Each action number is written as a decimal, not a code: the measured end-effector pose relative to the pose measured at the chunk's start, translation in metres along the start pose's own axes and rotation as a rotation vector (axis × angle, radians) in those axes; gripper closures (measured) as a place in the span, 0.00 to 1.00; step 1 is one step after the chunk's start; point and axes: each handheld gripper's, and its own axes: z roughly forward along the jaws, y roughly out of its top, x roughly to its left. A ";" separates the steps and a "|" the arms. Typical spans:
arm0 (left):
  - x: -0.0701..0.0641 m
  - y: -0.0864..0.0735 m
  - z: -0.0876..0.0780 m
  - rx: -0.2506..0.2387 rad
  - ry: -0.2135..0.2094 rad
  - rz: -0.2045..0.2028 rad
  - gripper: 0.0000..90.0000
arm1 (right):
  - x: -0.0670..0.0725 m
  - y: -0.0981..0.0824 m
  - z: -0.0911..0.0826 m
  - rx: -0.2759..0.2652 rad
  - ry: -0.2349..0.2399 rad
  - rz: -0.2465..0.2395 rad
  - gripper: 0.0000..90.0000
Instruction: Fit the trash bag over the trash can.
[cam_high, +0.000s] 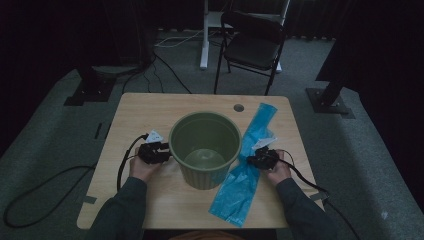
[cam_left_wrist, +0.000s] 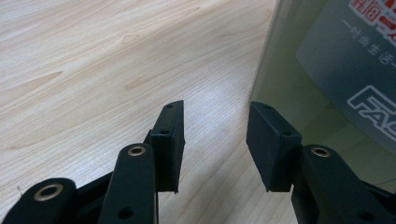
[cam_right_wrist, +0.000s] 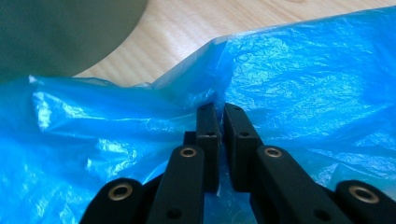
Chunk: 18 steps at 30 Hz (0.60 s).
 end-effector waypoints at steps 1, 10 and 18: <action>0.000 0.000 0.000 0.000 0.000 0.000 0.63 | 0.000 0.000 0.000 0.000 0.000 0.000 0.95; 0.002 0.000 -0.003 -0.008 0.005 -0.003 0.63 | 0.009 -0.001 -0.007 -0.011 0.036 -0.056 0.43; 0.002 0.000 -0.005 -0.016 0.005 -0.004 0.63 | 0.033 -0.003 -0.001 0.034 0.081 -0.170 0.33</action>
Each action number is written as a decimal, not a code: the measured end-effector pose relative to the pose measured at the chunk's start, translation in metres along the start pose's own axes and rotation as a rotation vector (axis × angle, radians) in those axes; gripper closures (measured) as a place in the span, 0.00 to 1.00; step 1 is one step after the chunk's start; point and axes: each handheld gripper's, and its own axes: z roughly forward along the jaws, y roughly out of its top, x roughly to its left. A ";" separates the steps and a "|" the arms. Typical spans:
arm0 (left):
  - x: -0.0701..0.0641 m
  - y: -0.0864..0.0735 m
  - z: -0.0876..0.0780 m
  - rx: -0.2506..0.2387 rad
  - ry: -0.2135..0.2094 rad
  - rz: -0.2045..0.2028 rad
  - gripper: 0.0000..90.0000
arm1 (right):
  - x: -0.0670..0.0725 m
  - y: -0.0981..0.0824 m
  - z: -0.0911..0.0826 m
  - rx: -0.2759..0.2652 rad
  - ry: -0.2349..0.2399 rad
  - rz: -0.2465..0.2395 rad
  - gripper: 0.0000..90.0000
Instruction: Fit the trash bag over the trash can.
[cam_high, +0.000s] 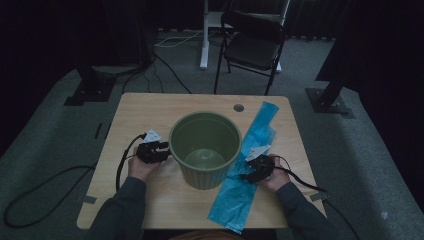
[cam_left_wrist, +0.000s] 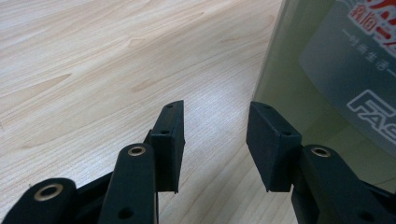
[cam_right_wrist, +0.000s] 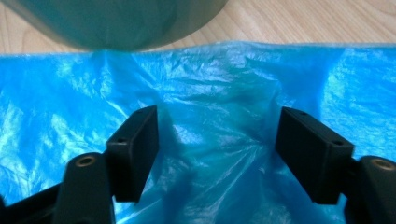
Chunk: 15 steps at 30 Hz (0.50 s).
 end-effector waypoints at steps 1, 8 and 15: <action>0.000 0.000 0.000 -0.002 0.000 -0.001 0.63 | -0.001 0.000 0.000 0.000 0.008 0.008 0.33; -0.001 0.000 0.001 0.003 -0.003 0.000 0.63 | -0.010 0.002 0.000 -0.001 -0.008 0.064 0.57; -0.003 0.002 0.000 -0.004 -0.011 0.009 0.64 | -0.026 0.004 0.001 -0.010 -0.028 0.132 0.98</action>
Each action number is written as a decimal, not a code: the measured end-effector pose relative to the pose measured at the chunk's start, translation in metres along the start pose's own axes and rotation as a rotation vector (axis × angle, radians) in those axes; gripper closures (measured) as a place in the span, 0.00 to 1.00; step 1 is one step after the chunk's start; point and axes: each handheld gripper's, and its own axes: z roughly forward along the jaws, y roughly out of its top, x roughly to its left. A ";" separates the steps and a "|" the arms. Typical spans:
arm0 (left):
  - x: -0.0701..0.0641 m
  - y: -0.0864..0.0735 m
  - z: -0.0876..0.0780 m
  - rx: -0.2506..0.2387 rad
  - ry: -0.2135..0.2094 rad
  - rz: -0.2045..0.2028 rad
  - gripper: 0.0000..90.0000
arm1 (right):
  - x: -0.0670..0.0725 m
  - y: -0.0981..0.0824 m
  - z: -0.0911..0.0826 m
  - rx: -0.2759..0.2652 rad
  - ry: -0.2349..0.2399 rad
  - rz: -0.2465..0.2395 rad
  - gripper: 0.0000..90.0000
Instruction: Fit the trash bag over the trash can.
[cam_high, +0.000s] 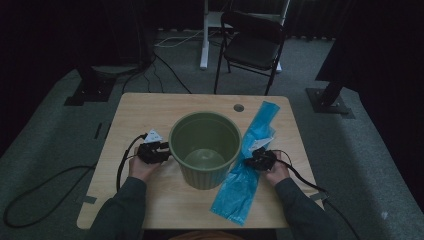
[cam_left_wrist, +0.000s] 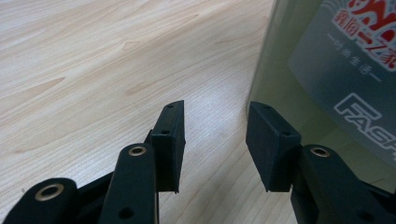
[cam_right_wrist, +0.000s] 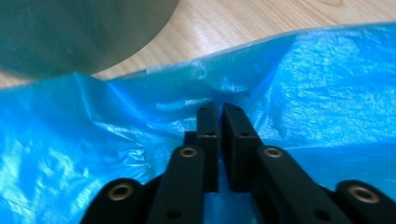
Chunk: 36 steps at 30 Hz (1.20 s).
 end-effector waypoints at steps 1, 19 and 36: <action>0.000 0.000 0.000 0.000 0.000 0.000 0.64 | 0.000 0.000 0.000 0.000 0.000 0.000 0.98; 0.001 0.002 -0.007 -0.030 -0.006 -0.015 0.63 | -0.020 0.019 -0.068 -0.178 -0.004 0.068 1.00; 0.000 0.004 -0.010 -0.046 -0.013 -0.021 0.63 | -0.028 0.059 -0.153 -0.341 0.025 -0.035 1.00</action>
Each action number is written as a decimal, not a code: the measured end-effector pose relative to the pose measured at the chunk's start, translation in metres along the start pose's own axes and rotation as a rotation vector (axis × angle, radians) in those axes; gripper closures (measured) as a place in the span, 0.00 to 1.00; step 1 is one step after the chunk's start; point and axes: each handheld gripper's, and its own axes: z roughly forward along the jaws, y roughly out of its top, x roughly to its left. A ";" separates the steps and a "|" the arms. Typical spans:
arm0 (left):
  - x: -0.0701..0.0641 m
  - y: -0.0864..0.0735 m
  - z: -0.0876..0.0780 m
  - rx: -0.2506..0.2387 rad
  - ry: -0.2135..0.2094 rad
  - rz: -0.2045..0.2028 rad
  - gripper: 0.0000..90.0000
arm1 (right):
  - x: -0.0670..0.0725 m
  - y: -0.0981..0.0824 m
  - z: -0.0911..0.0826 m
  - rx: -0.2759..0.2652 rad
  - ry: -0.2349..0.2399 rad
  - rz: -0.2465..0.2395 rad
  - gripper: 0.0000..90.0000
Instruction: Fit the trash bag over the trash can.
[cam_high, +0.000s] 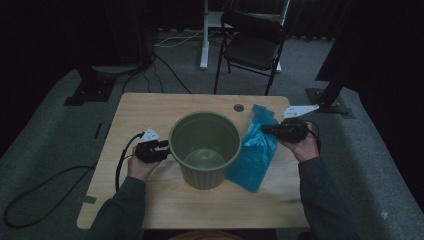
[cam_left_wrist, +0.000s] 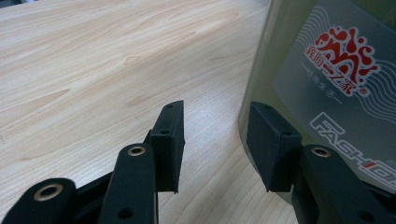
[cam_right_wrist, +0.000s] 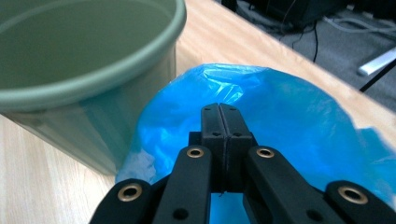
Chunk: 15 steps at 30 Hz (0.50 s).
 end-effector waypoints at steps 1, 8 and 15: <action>0.000 0.000 0.000 0.000 0.000 0.000 0.63 | 0.000 0.000 0.000 0.000 0.000 0.000 1.00; -0.003 0.004 0.001 -0.001 -0.013 0.009 0.63 | -0.007 0.034 -0.023 -0.057 0.088 -0.054 1.00; -0.006 0.005 0.001 -0.007 -0.018 0.019 0.63 | -0.006 0.060 -0.035 -0.102 0.113 -0.084 1.00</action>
